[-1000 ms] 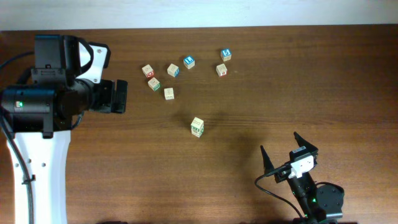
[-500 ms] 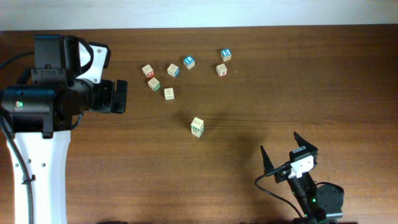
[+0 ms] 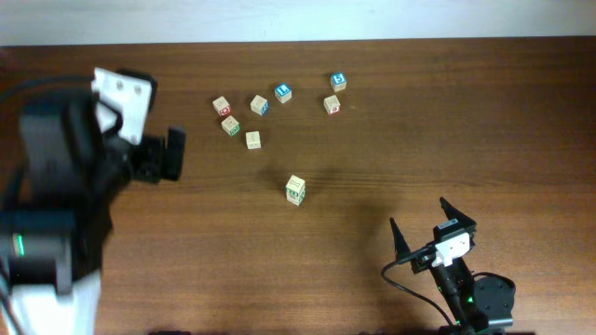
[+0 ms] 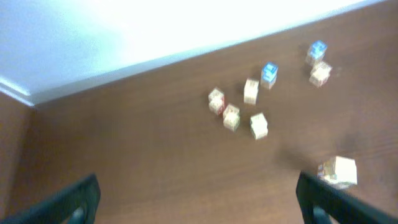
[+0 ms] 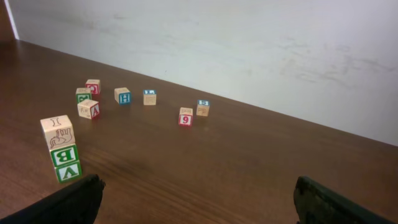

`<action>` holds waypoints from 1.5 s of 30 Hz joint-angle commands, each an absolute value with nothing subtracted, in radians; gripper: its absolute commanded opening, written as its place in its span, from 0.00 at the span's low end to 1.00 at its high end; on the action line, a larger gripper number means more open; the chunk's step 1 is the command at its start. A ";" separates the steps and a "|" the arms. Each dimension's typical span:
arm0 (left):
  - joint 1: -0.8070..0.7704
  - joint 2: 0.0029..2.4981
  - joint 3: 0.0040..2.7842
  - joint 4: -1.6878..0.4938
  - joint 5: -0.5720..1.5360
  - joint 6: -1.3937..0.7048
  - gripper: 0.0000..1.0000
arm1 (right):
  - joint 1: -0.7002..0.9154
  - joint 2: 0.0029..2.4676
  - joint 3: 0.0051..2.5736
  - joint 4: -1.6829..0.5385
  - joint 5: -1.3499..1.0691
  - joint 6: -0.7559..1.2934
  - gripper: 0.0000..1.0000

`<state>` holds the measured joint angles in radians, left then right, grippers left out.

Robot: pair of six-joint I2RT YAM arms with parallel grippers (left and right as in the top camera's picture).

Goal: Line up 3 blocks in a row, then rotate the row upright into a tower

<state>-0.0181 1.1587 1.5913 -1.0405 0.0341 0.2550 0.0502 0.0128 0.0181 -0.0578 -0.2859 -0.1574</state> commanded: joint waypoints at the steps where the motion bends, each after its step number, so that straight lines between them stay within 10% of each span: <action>1: -0.016 0.890 1.216 -0.767 0.112 0.445 0.99 | 0.045 0.003 0.006 -0.055 -0.277 -0.153 0.98; 16: -0.017 0.156 0.153 -0.047 0.179 0.570 0.99 | 0.045 0.003 0.006 -0.055 -0.277 -0.153 0.98; 45: -0.017 0.005 0.008 -0.064 0.169 0.566 0.99 | 0.045 0.003 0.006 -0.055 -0.277 -0.153 0.98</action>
<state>-0.0181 0.0154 0.0170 -0.0666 0.1616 0.5575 0.0498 0.0101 0.0154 -0.0544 -0.2859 -0.1577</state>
